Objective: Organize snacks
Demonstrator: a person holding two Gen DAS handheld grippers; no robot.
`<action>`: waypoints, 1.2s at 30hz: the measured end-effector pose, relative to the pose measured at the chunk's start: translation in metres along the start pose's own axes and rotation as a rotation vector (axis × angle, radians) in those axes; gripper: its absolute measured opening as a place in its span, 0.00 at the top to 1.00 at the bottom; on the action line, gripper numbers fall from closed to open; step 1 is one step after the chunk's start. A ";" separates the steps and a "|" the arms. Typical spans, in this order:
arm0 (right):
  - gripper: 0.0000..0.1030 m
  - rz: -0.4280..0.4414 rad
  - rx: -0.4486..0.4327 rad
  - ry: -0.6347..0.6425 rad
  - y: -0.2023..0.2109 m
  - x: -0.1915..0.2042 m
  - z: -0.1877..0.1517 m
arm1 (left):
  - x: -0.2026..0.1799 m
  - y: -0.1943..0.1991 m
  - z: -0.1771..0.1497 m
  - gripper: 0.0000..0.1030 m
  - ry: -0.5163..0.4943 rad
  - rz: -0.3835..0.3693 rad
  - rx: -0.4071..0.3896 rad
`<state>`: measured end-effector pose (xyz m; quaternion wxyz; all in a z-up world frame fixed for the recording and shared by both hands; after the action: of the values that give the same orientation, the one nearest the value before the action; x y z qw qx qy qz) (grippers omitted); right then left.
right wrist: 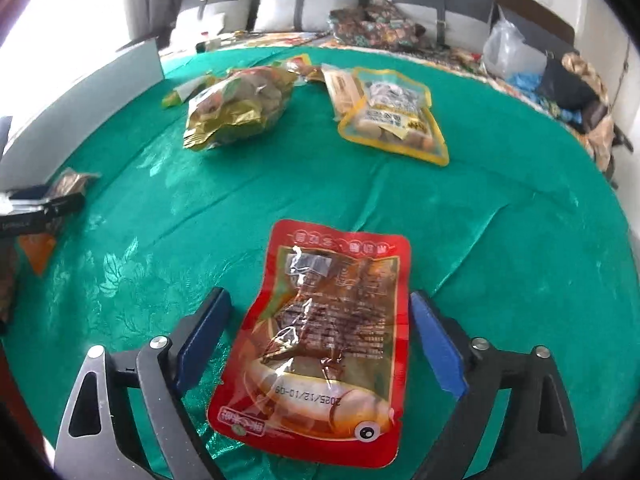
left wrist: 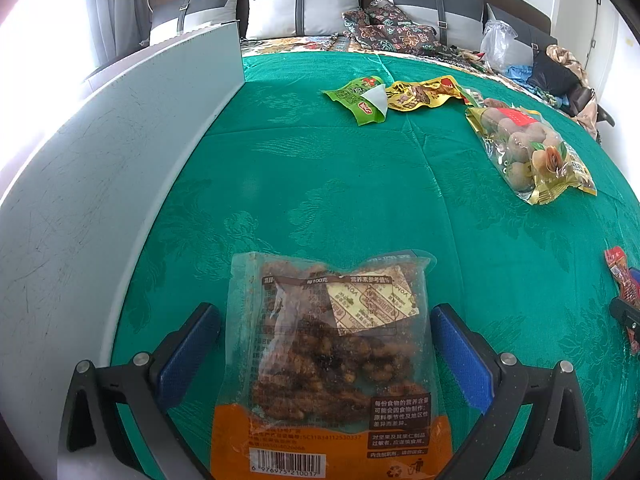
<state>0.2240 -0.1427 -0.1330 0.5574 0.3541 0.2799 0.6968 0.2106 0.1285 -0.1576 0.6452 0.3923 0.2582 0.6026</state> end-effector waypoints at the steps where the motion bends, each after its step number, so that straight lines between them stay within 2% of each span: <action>1: 0.09 -0.001 -0.001 -0.008 0.002 -0.006 0.000 | 0.000 0.001 0.001 0.00 -0.001 0.000 0.000; 36: 0.08 -0.002 -0.003 -0.009 0.005 -0.006 0.001 | 0.000 0.000 0.000 0.00 0.000 0.001 0.001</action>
<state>0.2227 -0.1495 -0.1297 0.5600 0.3562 0.2768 0.6949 0.2105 0.1282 -0.1576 0.6449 0.3929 0.2583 0.6026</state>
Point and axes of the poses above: each gripper's, at about its wrist camera, not at the fingertips, and y roughly against the way its jaws point, x to its left, z to its top, the point moved 9 cm from there along -y, roughly the way its jaws point, and after that the axes turned 15 degrees about -y, right-handed, at the moved point
